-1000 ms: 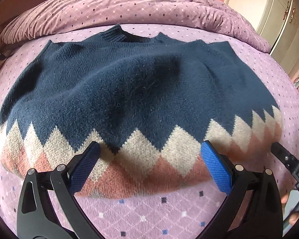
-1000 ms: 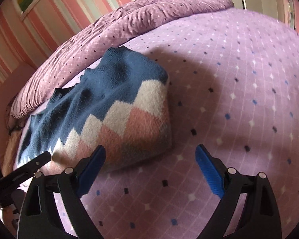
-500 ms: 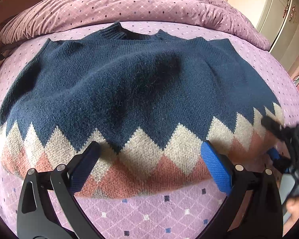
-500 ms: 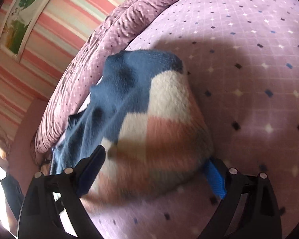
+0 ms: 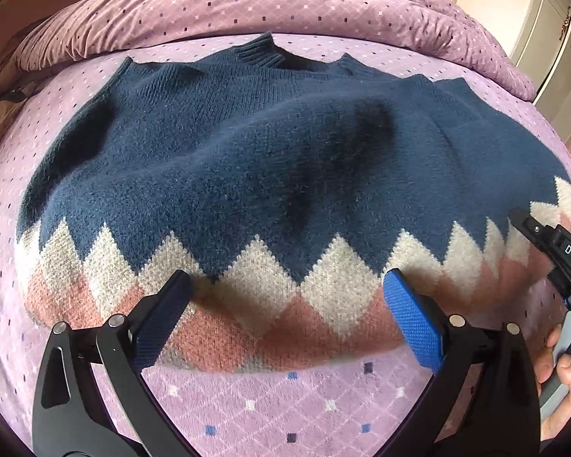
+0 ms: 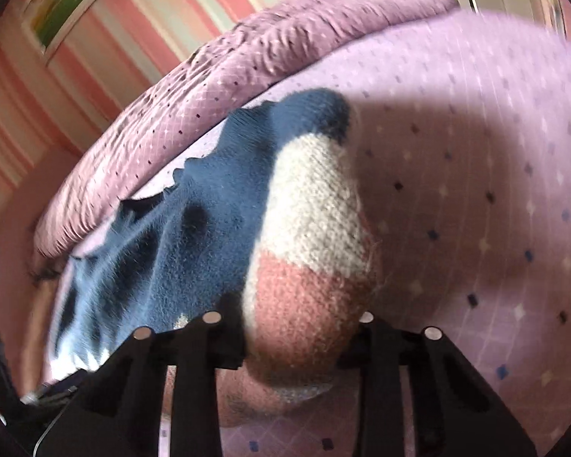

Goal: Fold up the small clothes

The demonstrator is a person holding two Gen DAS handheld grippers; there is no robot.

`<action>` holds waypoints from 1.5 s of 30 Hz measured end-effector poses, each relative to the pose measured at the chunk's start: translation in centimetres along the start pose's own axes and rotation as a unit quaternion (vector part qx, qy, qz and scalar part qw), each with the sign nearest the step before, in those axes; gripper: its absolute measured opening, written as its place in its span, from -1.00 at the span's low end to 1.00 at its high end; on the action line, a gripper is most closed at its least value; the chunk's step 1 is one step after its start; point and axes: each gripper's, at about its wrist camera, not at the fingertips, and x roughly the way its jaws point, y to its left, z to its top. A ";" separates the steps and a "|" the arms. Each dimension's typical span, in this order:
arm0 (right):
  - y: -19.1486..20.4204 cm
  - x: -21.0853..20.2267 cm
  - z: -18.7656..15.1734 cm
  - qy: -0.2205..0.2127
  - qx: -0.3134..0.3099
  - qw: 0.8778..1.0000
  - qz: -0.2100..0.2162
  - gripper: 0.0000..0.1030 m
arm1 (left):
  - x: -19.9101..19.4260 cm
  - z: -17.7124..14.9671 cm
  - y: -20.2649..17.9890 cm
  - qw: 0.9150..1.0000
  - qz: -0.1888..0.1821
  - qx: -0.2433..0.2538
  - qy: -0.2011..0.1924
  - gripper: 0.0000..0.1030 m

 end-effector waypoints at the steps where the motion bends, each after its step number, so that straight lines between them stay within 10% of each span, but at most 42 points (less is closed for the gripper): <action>1: 0.5 -0.4 0.1 -0.007 -0.010 1.000 -0.006 -0.42 | 0.3 0.0 -0.1 1.000 0.003 0.002 0.005 0.94; 22: 12.8 -6.7 1.9 -0.088 -0.171 0.981 0.028 -0.47 | -0.5 -0.8 1.8 0.999 -0.032 0.023 0.004 0.93; 33: 26.1 -6.6 -3.6 -0.081 -0.244 0.963 0.082 -0.49 | -6.8 -0.8 16.4 0.998 0.028 0.038 -0.049 0.94; 45: 34.8 0.8 -16.0 0.055 -0.320 0.941 0.096 -0.49 | -9.6 -2.4 30.0 0.995 0.060 -0.059 -0.060 0.94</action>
